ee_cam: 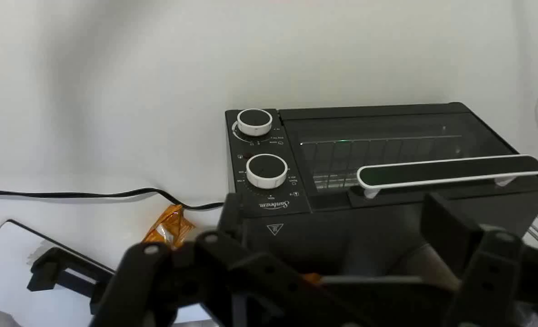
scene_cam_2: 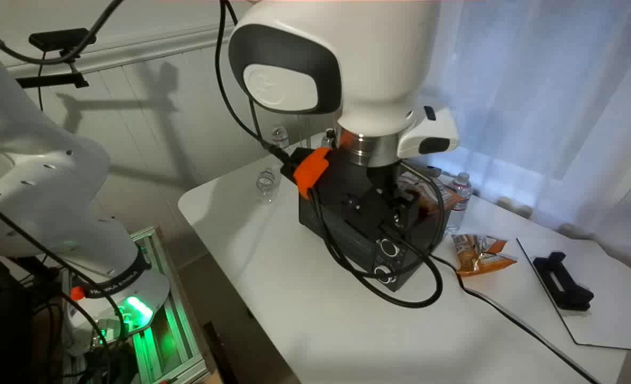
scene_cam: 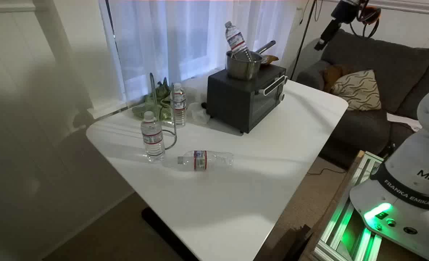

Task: Turn the top dial on the oven to the left

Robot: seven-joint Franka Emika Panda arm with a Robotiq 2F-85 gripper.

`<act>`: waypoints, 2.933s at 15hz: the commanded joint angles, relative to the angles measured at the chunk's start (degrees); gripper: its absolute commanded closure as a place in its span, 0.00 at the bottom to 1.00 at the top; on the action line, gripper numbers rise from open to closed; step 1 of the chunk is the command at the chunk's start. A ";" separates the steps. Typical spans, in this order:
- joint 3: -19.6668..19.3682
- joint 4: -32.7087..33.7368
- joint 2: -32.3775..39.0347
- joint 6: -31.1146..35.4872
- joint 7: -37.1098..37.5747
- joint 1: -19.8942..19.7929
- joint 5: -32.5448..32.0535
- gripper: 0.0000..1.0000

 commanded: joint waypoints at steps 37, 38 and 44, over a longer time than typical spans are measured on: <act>1.00 19.77 25.09 -7.82 8.34 -0.99 6.85 0.00; 1.35 20.78 26.32 -8.27 8.49 -1.53 7.04 0.00; 4.32 27.06 32.78 -11.65 8.72 -5.11 8.65 0.00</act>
